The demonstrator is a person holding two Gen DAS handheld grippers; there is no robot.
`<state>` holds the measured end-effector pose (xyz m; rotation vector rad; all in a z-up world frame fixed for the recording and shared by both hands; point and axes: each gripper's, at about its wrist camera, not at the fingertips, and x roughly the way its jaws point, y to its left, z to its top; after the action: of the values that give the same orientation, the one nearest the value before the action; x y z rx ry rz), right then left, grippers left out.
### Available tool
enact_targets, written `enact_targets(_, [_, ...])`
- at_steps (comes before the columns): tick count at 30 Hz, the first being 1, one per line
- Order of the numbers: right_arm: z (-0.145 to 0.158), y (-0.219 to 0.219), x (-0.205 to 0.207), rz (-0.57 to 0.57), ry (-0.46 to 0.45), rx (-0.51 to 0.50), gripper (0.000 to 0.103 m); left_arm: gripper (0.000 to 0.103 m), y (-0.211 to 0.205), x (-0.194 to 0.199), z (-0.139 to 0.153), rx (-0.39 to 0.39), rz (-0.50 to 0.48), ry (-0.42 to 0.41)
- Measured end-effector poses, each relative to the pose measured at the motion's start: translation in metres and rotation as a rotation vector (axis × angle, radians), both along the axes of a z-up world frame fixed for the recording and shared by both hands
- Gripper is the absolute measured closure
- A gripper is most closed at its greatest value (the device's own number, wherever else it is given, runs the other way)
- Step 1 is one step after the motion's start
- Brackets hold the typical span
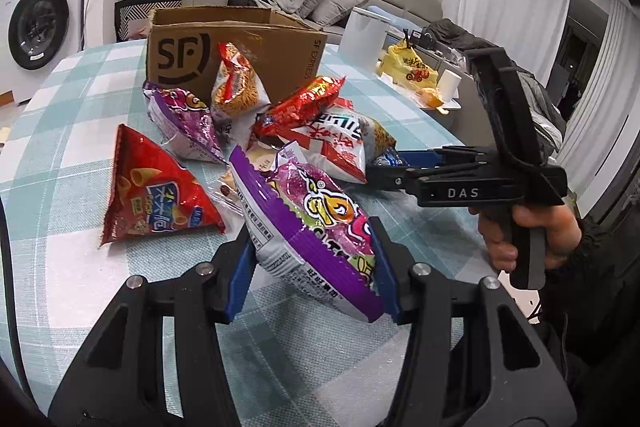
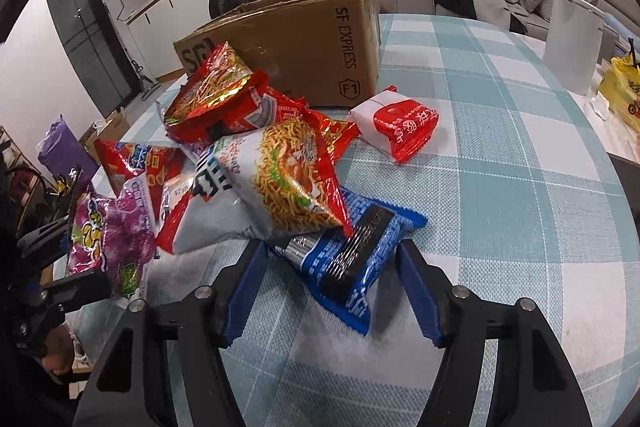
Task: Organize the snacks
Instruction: 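Lift the purple bag with the left tool while the right tool lifts the blue bag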
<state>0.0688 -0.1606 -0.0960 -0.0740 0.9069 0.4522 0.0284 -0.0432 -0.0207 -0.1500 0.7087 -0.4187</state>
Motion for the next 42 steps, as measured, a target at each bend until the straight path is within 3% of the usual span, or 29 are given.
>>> enact_targets(3, [0.000,0.002,0.003,-0.003,-0.002,-0.010,0.037,0.054,0.003,-0.003,0.002,-0.001,0.009,-0.006])
enact_targets(5, [0.001,0.001,0.001,-0.001,-0.012,-0.011,0.048,0.054,0.004,-0.005,0.003,0.000,0.012,-0.009])
enact_targets(8, [0.003,-0.003,0.000,0.001,-0.021,-0.004,0.056,0.054,0.004,-0.006,0.004,0.000,0.014,-0.010])
enact_targets(18, [0.008,-0.023,-0.013,-0.032,-0.055,0.001,0.057,0.054,0.006,-0.008,0.009,-0.002,0.022,-0.024])
enact_targets(27, [0.023,-0.049,-0.019,-0.128,-0.126,-0.027,0.057,0.054,0.008,-0.011,0.018,-0.005,0.033,-0.046])
enact_targets(42, [0.061,-0.053,-0.031,-0.120,-0.218,0.018,0.057,0.054,0.015,-0.011,0.041,-0.002,0.060,-0.100])
